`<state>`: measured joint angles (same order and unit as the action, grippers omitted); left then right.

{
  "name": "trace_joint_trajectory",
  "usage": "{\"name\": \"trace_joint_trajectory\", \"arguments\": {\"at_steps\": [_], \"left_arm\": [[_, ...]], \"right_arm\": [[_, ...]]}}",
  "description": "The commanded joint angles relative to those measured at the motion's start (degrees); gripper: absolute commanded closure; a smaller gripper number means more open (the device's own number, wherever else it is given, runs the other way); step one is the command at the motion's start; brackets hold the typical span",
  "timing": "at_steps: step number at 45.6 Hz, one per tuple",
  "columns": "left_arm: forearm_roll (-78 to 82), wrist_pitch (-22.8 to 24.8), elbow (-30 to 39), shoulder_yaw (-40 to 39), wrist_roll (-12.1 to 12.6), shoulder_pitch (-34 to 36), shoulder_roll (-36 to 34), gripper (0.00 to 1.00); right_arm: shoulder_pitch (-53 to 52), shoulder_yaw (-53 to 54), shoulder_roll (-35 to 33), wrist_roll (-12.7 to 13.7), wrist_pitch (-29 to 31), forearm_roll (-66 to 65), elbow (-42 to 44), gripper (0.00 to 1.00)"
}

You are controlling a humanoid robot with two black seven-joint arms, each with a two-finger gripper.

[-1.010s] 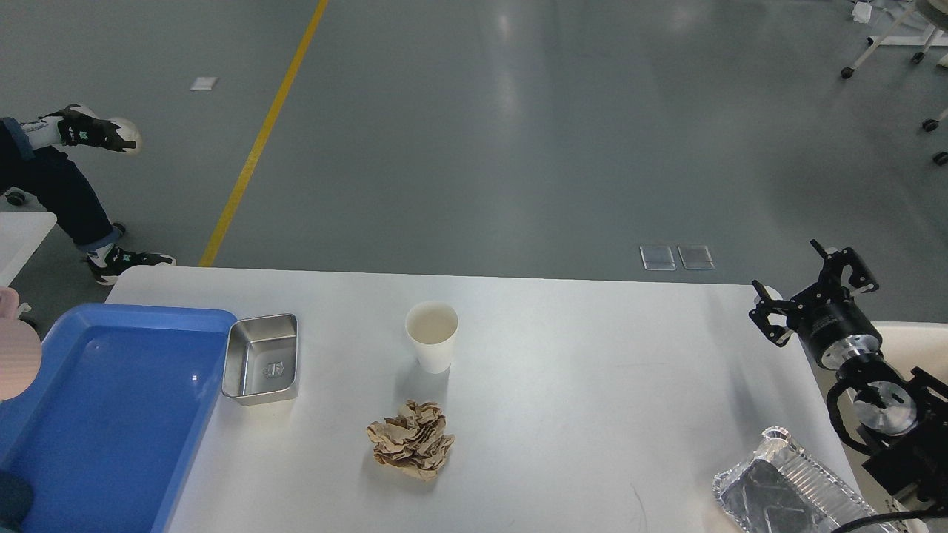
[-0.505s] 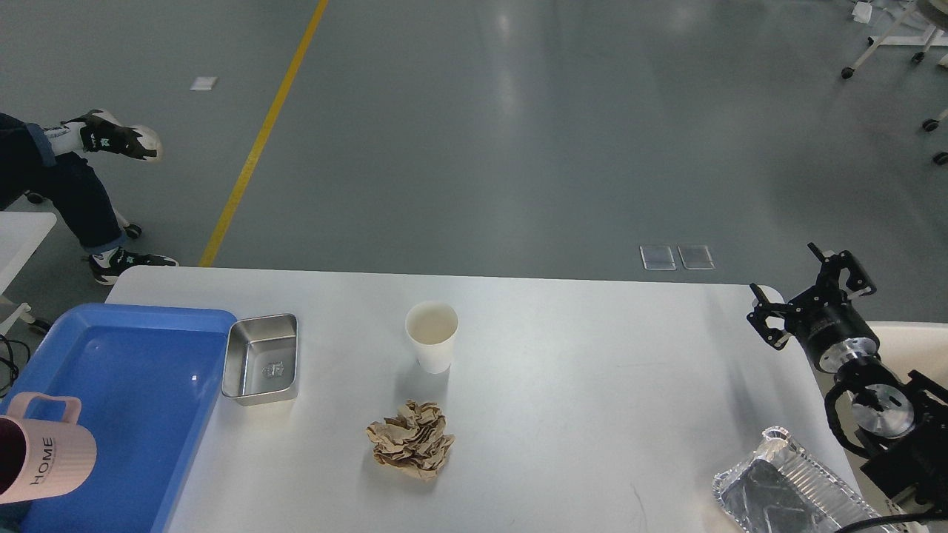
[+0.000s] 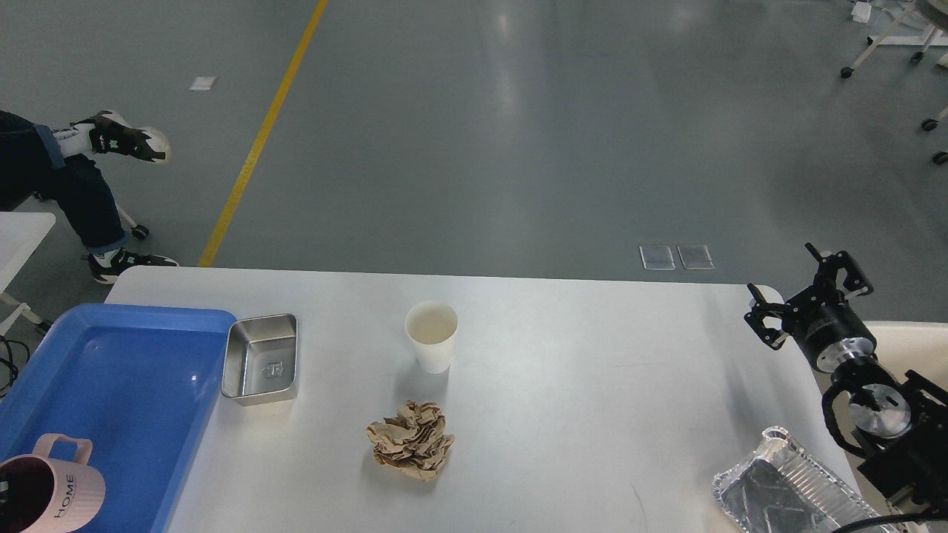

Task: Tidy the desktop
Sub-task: 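Release the pink mug and withdraw the left gripper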

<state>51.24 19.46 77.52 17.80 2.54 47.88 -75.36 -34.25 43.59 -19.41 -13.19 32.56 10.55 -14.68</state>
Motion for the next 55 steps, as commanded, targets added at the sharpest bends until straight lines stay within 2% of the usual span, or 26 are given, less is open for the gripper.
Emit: {"name": "trace_joint_trajectory", "arguments": {"at_steps": [1, 5, 10, 21, 23, 24, 26, 27, 28, 33, 42, 46, 52, 55], "left_arm": [[-0.09, -1.8, -1.76, -0.04, 0.18, -1.73, 2.85, 1.0], [-0.09, -2.15, -3.08, -0.13, 0.27, -2.7, 5.4, 1.0], [-0.18, -3.2, -4.13, -0.39, 2.02, -4.1, 7.16, 1.0], [-0.09, -3.73, -5.45, -0.48, 2.29, -4.55, 9.53, 1.0], [-0.18, -3.64, -5.54, -0.57, 2.2, -4.46, 9.45, 0.93], [-0.18, -3.47, -5.54, -0.57, 2.2, -4.46, 9.44, 0.87], [-0.18, -3.12, -5.54, -0.75, 1.94, -4.37, 9.27, 0.71], [-0.18, -2.77, -5.54, -0.83, 1.68, -4.37, 9.09, 0.59], [-0.18, -2.59, -5.54, -0.92, 1.5, -4.37, 9.01, 0.53], [-0.18, -0.13, -5.45, -1.01, 0.8, -4.28, 8.57, 0.3], [-0.18, 4.7, -5.45, -4.17, 0.88, -4.11, 6.28, 0.16], [-0.18, 6.46, -5.45, -6.45, 0.97, -4.2, 5.14, 0.02], [-0.18, 6.64, -4.84, -10.41, 0.62, -4.2, 4.26, 0.02], [-0.09, 7.17, -4.4, -12.34, -0.52, -4.2, 3.56, 0.02]], "right_arm": [[0.06, 0.0, 0.16, 0.0, -0.04, 0.0, 0.09, 0.0], [-0.03, 0.0, 0.16, 0.0, -0.04, 0.0, 0.09, 0.0], [-0.12, 0.0, 0.16, 0.0, -0.04, 0.0, 0.0, 0.0], [-0.03, 0.0, 0.16, 0.0, -0.04, 0.0, 0.0, 0.0], [-0.03, 0.0, 0.16, 0.0, -0.04, 0.0, 0.0, 0.0], [-0.03, 0.0, 0.16, 0.0, -0.04, 0.0, 0.0, 0.0], [-0.03, 0.0, 0.16, 0.0, -0.04, 0.0, 0.0, 0.0], [-0.03, 0.0, 0.16, 0.0, -0.04, 0.0, 0.0, 0.0], [-0.03, 0.0, 0.16, 0.0, -0.04, 0.0, 0.0, 0.0], [-0.03, 0.0, 0.25, 0.0, -0.04, 0.0, 0.0, 0.0], [-0.03, 0.0, 0.25, 0.0, -0.04, 0.0, 0.0, 0.0], [-0.03, 0.0, 0.25, 0.0, -0.04, 0.0, 0.0, 0.0], [-0.03, 0.0, 0.25, 0.0, -0.04, 0.0, -0.09, 0.0], [-0.03, 0.0, 0.25, 0.0, -0.04, 0.0, -0.09, 0.0]]}}
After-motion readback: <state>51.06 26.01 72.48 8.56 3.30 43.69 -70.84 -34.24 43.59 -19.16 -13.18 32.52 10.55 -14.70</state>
